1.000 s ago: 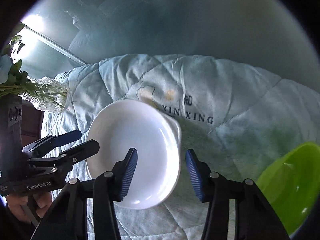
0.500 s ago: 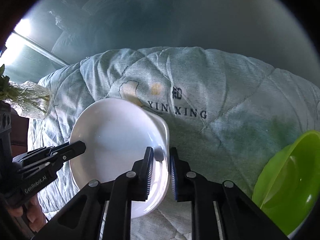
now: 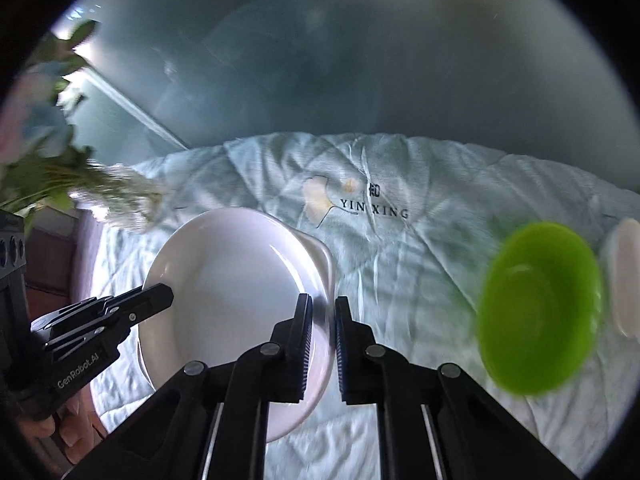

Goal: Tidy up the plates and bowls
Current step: 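Lift the small white dish with the right gripper and carry it toward the stack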

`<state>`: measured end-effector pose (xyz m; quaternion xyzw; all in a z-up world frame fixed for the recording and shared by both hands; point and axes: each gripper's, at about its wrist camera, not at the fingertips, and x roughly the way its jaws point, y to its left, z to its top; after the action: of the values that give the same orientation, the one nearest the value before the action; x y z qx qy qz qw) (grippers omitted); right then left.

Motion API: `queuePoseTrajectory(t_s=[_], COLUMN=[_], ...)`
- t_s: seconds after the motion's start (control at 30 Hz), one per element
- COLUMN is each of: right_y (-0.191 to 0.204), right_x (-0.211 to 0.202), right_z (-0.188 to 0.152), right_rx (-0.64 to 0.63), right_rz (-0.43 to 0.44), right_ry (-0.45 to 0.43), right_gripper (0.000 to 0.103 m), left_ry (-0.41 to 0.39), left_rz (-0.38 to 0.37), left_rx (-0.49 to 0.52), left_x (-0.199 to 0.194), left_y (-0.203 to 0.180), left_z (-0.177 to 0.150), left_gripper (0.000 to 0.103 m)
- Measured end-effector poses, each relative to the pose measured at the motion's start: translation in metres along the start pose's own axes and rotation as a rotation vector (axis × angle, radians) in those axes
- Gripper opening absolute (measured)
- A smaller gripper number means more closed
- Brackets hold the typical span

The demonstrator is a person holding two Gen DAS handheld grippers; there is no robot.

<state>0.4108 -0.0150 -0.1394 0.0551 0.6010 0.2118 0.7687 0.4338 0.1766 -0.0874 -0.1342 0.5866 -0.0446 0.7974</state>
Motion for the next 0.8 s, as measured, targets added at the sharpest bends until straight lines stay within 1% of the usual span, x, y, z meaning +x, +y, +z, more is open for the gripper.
queuePoseTrajectory(t_s=[0.1, 0.2, 0.33, 0.4, 0.63, 0.73, 0.8], right_y=[-0.004, -0.010, -0.011, -0.012, -0.028, -0.037, -0.038], right_x=[-0.048, -0.100, -0.154, -0.180, -0.251, -0.272, -0.280], right_z=[-0.017, -0.039, -0.069, -0.087, -0.140, -0.160, -0.174], right_rx=[0.009, 0.027, 0.019, 0.017, 0.026, 0.047, 0.050], right_rz=[-0.005, -0.003, 0.004, 0.000, -0.003, 0.015, 0.011], right_ry=[-0.060, -0.118, -0.180, -0.205, -0.271, -0.291, -0.294], right_gripper=[0.010, 0.009, 0.008, 0.008, 0.008, 0.007, 0.007], left_ry=[-0.044, -0.083, -0.126, -0.130, -0.175, -0.178, -0.176], left_rz=[-0.015, -0.013, -0.017, -0.022, -0.018, -0.030, -0.039], left_rx=[0.026, 0.030, 0.024, 0.030, 0.090, 0.099, 0.103], left_x=[-0.047, -0.080, -0.136, -0.161, -0.217, -0.232, -0.240], left_y=[-0.028, -0.059, -0.095, -0.113, -0.170, -0.189, -0.200], left_z=[-0.015, -0.026, -0.055, -0.072, -0.123, -0.148, -0.167], left_gripper=[0.006, 0.006, 0.006, 0.006, 0.006, 0.006, 0.006])
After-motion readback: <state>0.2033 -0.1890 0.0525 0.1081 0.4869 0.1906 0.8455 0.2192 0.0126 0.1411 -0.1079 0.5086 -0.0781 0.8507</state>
